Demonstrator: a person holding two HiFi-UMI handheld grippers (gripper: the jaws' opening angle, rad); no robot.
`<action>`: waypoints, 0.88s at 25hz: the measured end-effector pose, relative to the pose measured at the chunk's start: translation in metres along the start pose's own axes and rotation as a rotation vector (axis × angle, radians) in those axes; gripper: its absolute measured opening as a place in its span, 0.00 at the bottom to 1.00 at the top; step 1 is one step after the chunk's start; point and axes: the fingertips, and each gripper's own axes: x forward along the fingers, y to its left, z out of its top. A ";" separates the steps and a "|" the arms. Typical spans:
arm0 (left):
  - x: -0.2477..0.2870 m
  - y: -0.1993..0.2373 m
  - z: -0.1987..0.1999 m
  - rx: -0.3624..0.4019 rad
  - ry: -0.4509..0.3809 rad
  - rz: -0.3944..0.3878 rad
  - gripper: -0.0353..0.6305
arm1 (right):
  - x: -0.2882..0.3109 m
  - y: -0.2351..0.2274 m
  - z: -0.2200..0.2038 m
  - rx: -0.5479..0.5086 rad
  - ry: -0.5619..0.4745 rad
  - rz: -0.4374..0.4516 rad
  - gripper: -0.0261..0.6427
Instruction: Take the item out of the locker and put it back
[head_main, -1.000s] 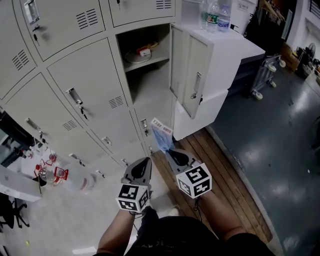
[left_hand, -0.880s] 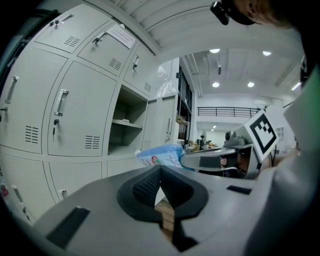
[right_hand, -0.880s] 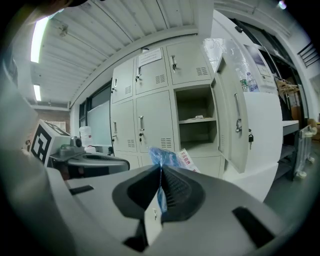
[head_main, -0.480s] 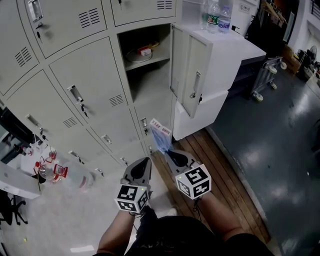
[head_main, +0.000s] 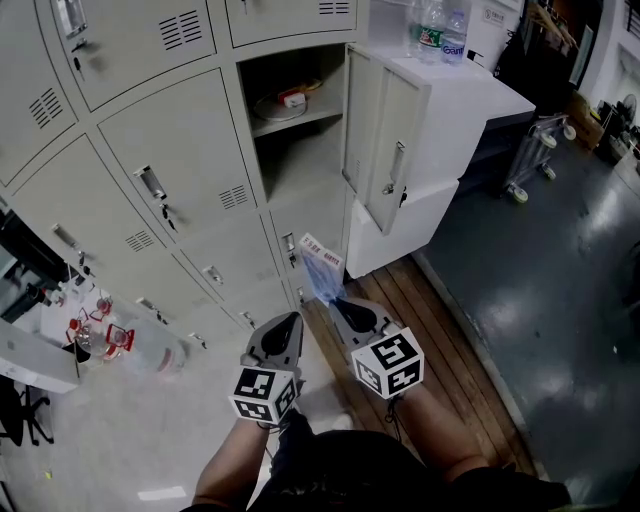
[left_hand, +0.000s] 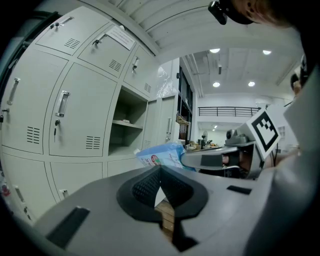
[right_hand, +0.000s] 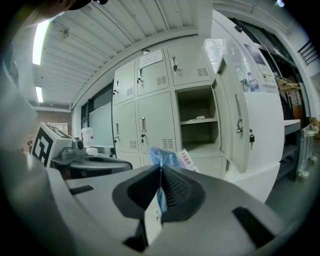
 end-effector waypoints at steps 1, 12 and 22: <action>0.000 0.000 0.000 -0.001 0.000 0.000 0.06 | 0.001 0.000 0.000 0.000 0.000 0.001 0.06; 0.007 0.007 -0.003 -0.005 0.008 0.007 0.06 | 0.007 -0.004 -0.004 0.005 0.009 0.003 0.06; 0.019 0.021 0.001 -0.006 0.014 -0.017 0.06 | 0.025 -0.012 0.002 0.012 0.017 -0.011 0.06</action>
